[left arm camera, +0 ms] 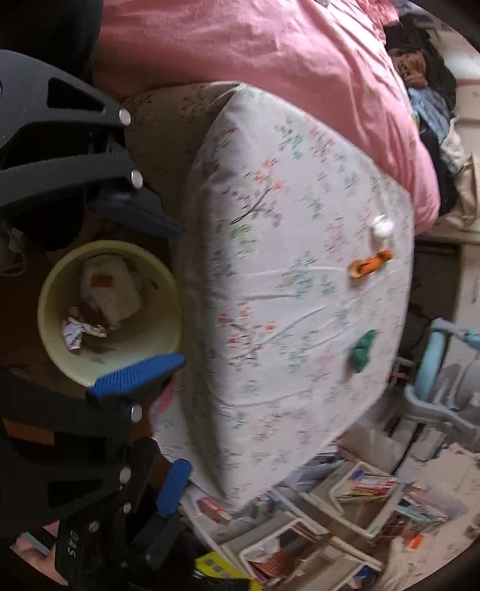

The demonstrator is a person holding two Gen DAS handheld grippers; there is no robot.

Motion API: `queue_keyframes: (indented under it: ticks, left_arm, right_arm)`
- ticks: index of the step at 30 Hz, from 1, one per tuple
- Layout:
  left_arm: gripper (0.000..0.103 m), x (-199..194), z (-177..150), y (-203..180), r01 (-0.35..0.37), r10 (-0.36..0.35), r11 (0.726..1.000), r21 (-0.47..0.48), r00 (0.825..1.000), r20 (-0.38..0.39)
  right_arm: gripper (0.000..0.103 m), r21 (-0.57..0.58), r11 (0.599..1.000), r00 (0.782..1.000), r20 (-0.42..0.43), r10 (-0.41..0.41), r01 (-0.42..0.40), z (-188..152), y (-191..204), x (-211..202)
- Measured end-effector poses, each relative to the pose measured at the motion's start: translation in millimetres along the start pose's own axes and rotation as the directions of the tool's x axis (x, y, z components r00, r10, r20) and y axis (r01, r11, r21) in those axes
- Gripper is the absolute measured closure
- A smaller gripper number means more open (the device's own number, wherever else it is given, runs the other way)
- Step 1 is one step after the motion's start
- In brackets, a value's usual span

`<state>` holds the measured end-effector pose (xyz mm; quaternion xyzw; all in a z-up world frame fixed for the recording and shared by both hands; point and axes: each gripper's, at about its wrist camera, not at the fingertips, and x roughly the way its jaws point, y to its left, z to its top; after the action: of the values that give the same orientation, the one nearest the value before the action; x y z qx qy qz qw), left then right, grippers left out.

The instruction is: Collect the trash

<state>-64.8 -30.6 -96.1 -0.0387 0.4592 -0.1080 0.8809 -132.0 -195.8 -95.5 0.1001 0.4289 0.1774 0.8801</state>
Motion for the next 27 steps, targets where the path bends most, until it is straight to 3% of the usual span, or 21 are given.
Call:
queue_keyframes:
  ticks: [7,15,27]
  left_arm:
    - [0.021,-18.4,9.8,16.4,-0.055,0.066,0.994,-0.097,0.991,0.116]
    - [0.017,-32.0,15.0,36.3,-0.112,0.148,0.975,-0.191,0.972,0.184]
    - [0.014,-35.0,15.3,31.9,-0.132,0.166,0.977,-0.168,0.964,0.209]
  right_arm:
    - [0.037,0.013,1.000,1.000,0.011,-0.016,0.016,-1.0,-2.7,-6.1]
    - [0.036,-0.012,0.999,0.999,0.005,-0.039,0.039,-0.6,4.7,3.0]
    - [0.036,-0.049,0.997,0.998,-0.006,-0.060,0.060,-2.6,13.2,10.7]
